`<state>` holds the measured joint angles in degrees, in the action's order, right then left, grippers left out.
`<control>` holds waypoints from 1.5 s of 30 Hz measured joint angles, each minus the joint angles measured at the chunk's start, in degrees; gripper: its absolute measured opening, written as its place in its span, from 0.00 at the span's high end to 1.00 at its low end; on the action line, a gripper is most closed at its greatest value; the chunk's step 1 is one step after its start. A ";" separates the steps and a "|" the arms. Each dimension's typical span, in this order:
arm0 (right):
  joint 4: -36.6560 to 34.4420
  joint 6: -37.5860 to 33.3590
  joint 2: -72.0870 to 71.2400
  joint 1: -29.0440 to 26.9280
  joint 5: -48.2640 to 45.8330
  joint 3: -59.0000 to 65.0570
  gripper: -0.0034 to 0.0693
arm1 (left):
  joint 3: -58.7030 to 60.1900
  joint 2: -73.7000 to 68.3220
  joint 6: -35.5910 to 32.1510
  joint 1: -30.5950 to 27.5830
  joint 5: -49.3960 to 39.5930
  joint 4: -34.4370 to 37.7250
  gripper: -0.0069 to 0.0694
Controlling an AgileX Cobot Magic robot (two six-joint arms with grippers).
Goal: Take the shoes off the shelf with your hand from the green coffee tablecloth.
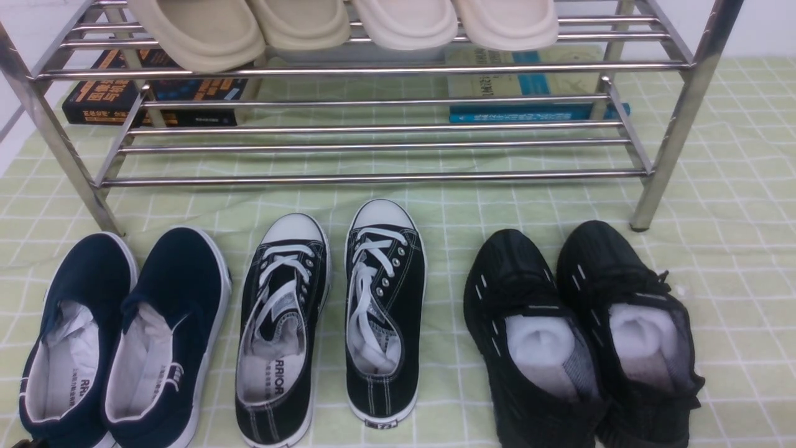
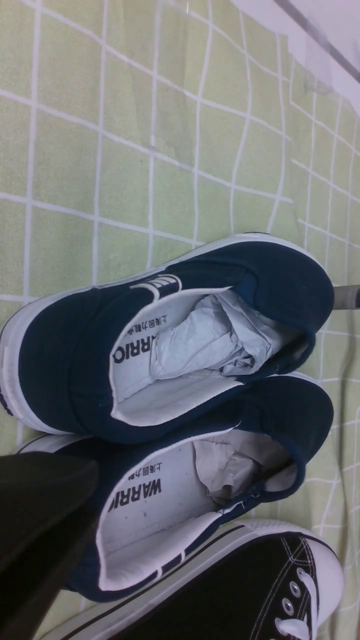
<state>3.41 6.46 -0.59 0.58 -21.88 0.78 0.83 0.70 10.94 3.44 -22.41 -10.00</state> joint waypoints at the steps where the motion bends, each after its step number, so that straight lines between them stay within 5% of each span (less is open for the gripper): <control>1: 0.00 0.00 0.00 0.00 0.00 0.00 0.76 | 0.00 0.00 0.00 0.00 0.00 0.00 0.79; 45: 0.00 0.00 0.00 0.00 0.00 0.00 0.68 | 0.05 0.00 0.00 0.00 0.06 -1.30 0.74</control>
